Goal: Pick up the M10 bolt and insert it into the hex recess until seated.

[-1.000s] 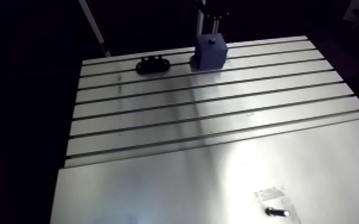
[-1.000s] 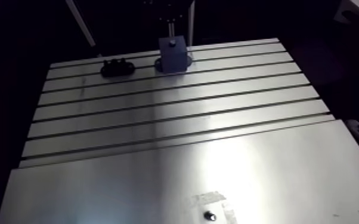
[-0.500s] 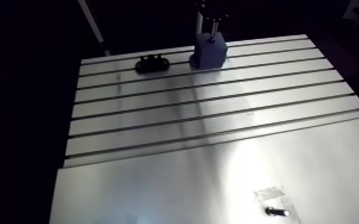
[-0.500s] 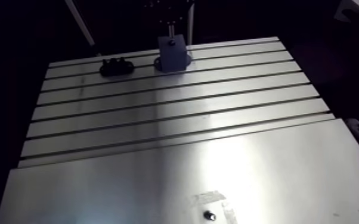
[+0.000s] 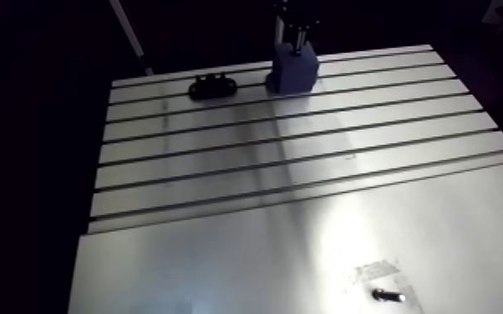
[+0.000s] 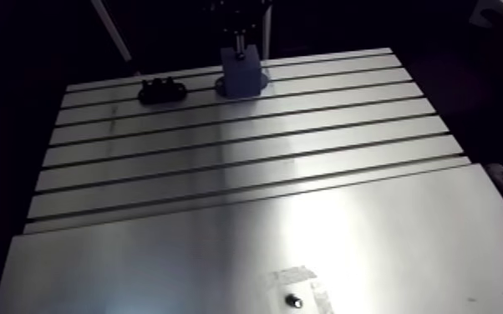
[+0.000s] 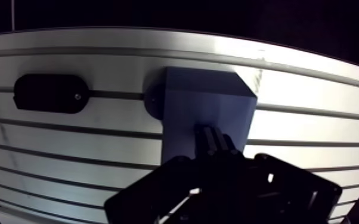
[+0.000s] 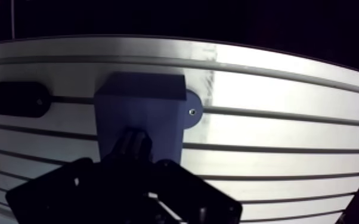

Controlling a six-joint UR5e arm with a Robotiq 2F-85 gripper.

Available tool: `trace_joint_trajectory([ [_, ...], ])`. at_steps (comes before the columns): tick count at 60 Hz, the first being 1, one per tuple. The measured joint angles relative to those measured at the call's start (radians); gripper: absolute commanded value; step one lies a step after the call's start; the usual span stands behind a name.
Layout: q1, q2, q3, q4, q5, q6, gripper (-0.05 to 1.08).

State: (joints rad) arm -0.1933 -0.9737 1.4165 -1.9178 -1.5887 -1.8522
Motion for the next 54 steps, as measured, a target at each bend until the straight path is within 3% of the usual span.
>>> trace_joint_trajectory([
  [54, 0.0, 0.001, 0.006, -0.002, -0.001, -0.016, 1.08],
])
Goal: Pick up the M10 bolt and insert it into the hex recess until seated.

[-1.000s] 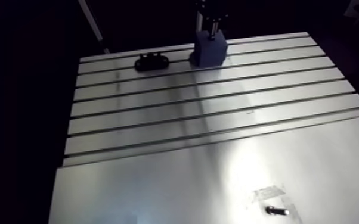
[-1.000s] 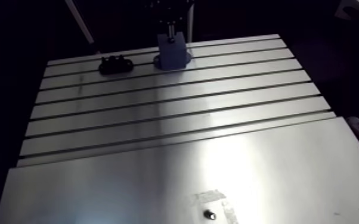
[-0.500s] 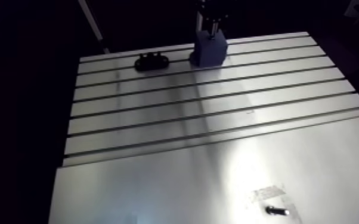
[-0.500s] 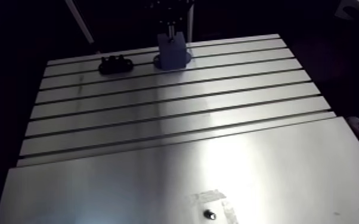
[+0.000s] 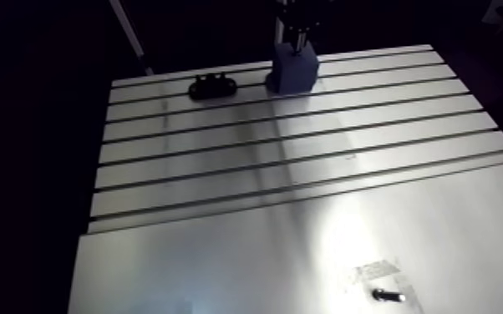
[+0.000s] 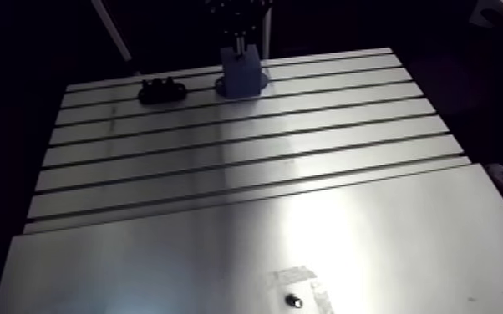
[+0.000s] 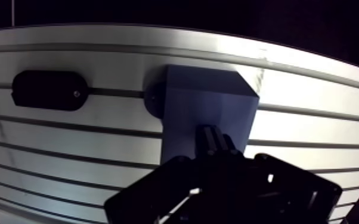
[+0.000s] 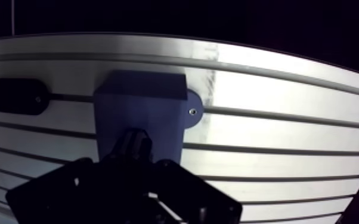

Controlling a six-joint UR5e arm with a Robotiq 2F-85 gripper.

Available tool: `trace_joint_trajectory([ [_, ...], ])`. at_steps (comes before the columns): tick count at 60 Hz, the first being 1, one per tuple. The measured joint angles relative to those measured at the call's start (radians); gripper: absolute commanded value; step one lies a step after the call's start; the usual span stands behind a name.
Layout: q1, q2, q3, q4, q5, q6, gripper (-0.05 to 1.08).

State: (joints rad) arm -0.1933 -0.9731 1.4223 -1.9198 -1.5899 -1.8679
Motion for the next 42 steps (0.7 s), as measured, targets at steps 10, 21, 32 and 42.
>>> trace_joint_trajectory([
  [10, 0.0, 0.0, 0.001, 0.0, 0.0, -0.001, 1.08],
  [21, 0.0, 0.0, 0.001, 0.0, 0.0, -0.002, 1.08],
  [32, 0.0, 0.0, 0.001, 0.0, 0.0, -0.004, 1.08],
  [42, 0.0, 0.0, 0.002, 0.0, 0.0, -0.006, 1.08],
])
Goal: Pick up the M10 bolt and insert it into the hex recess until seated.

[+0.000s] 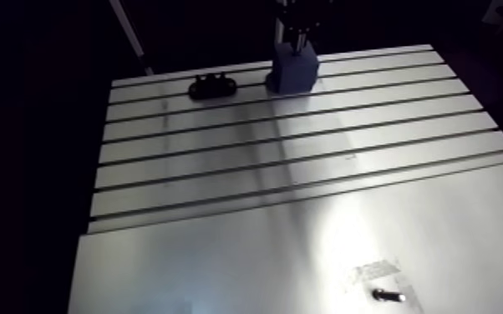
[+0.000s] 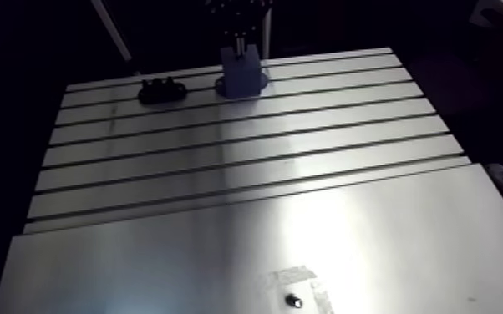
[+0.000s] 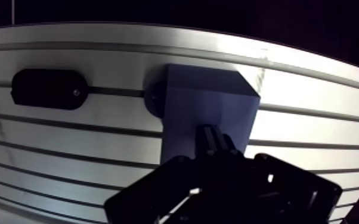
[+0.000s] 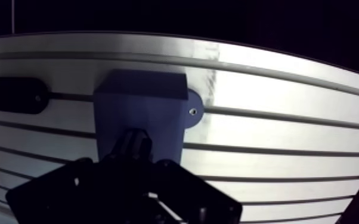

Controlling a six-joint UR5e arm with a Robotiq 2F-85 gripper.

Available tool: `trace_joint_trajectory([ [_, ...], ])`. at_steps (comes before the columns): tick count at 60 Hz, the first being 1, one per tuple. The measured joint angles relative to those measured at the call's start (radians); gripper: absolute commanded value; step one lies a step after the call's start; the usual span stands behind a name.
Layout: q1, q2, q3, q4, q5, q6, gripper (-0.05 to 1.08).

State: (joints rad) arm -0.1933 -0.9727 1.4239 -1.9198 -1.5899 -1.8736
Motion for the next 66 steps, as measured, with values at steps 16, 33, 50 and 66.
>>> trace_joint_trajectory([
  [16, 0.0, 0.0, 0.0, 0.0, 0.0, -0.001, 1.08],
  [33, 0.0, 0.0, 0.006, 0.0, 0.0, -0.008, 1.08],
  [50, 0.0, 0.0, 0.013, -0.02, 0.001, -0.013, 1.08],
  [66, -0.001, 0.0, 0.013, -0.028, 0.004, -0.014, 1.08],
])
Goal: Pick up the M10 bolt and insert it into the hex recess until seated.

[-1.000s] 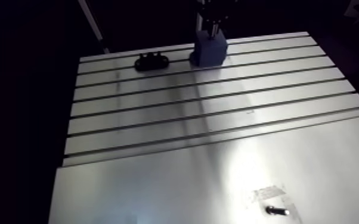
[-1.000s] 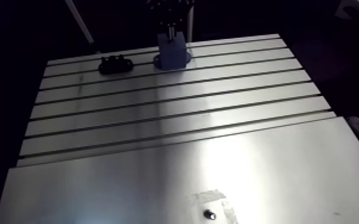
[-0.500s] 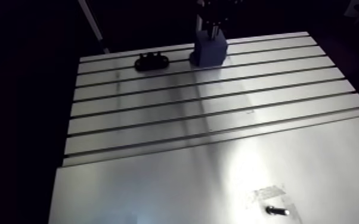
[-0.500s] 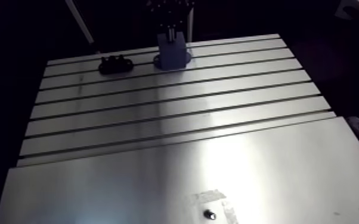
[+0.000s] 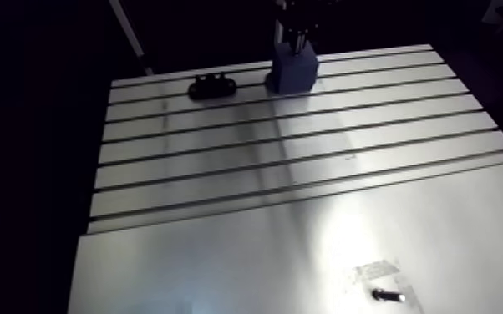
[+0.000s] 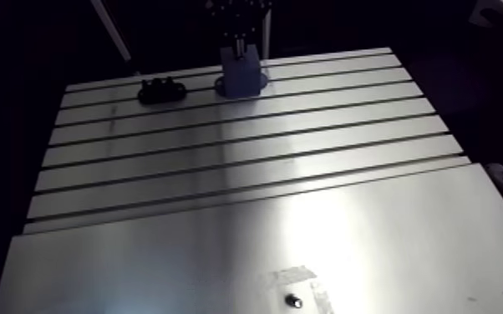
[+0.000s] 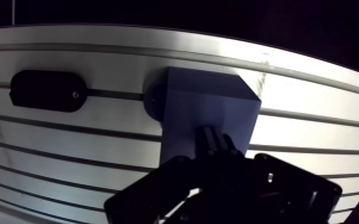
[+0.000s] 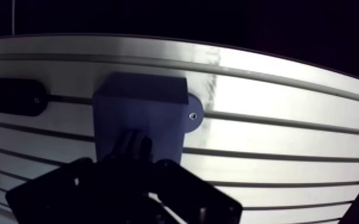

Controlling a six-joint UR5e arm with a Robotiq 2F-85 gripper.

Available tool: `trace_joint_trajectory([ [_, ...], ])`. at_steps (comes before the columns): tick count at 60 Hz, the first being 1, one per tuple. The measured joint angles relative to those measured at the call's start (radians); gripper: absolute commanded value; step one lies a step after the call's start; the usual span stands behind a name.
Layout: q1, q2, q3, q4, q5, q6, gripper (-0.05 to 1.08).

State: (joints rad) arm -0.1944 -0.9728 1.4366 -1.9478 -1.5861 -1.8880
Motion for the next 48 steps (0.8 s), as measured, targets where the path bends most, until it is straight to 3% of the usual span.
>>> trace_joint_trajectory([
  [48, 0.001, -0.02, -0.001, 0.014, -0.002, -0.001, 1.08],
])
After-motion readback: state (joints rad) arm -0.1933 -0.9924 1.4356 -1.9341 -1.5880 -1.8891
